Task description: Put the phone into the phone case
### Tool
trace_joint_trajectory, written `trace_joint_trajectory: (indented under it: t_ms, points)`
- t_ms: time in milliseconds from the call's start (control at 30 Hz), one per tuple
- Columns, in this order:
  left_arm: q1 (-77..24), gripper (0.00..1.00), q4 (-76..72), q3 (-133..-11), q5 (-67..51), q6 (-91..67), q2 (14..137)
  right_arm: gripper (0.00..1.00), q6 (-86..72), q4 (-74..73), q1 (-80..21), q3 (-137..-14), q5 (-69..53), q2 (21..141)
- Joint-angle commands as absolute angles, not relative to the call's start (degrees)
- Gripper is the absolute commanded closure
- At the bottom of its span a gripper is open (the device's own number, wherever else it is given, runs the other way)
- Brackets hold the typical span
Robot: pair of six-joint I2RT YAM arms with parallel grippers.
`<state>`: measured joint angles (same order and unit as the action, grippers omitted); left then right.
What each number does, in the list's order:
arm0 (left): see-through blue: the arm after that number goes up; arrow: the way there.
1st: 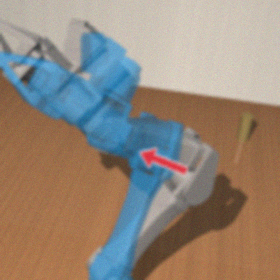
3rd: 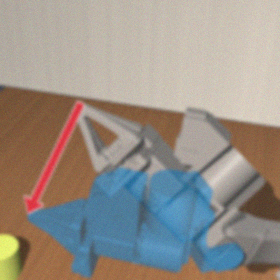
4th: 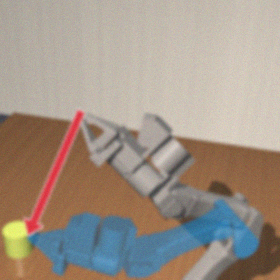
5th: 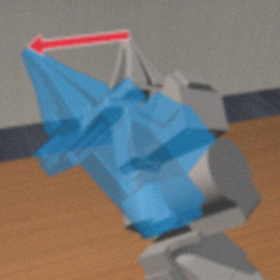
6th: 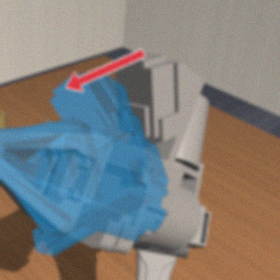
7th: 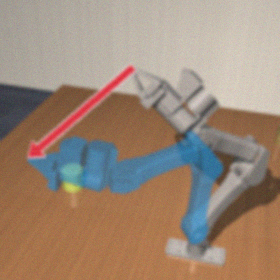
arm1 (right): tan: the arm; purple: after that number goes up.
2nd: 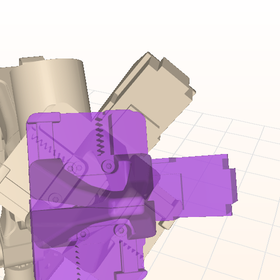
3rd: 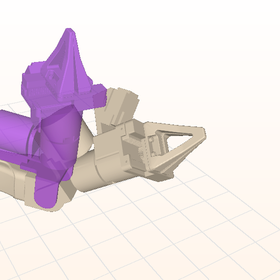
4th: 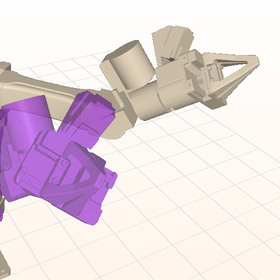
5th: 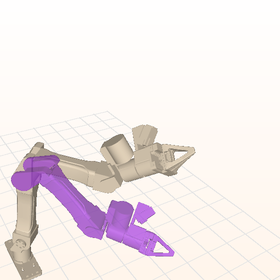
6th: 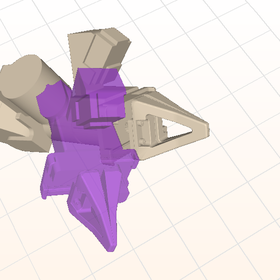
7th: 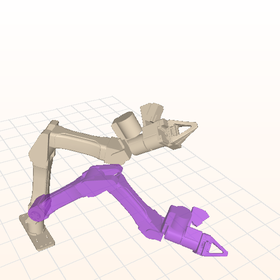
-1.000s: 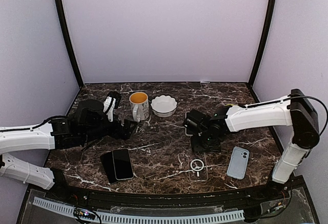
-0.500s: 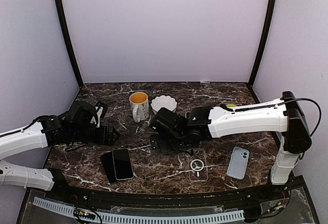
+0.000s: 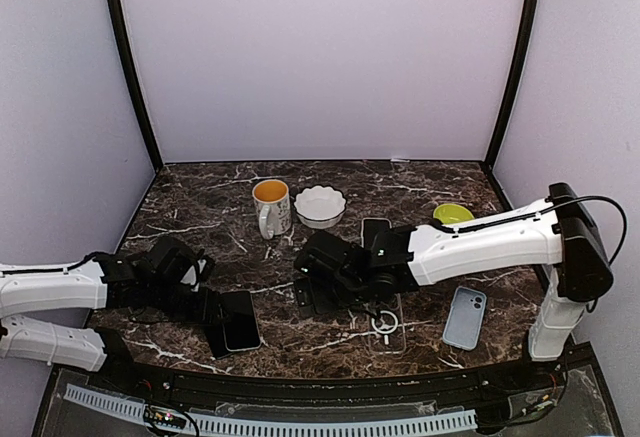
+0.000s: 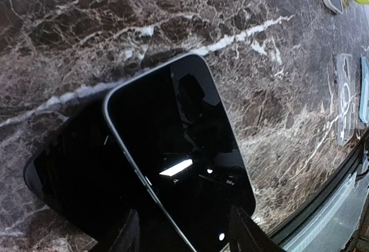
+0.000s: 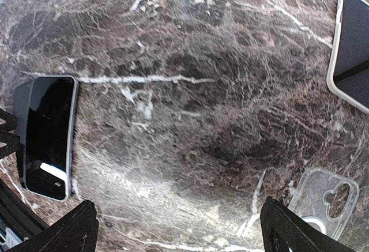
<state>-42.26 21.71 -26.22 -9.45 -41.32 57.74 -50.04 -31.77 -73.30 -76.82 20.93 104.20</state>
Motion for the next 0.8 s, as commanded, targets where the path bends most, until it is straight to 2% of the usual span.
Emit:
trace_joint_trajectory:
  t_ms: [0, 100, 267, 400, 767]
  points:
    - [-42.1, 0.52, 15.9, -23.1, -13.0, -47.9, 59.5, 0.01, -51.1, -28.2, -74.1, -73.4, 21.6, 101.5]
    - [-42.1, 0.55, 15.1, -23.5, -12.6, -48.7, 61.3, 0.02, -50.2, -28.1, -74.1, -73.0, 22.3, 101.8]
    - [-42.8, 0.66, 12.9, -23.8, -11.8, -49.1, 64.5, 0.02, -49.5, -28.9, -74.2, -72.6, 23.9, 101.7]
    - [-44.6, 0.69, 11.7, -25.6, -12.2, -48.5, 69.6, 0.01, -49.2, -29.4, -74.1, -71.7, 25.4, 100.6]
    - [-51.2, 0.7, 6.0, -35.9, -13.0, -44.9, 87.2, 0.02, -49.1, -34.2, -73.8, -72.9, 30.3, 99.4]
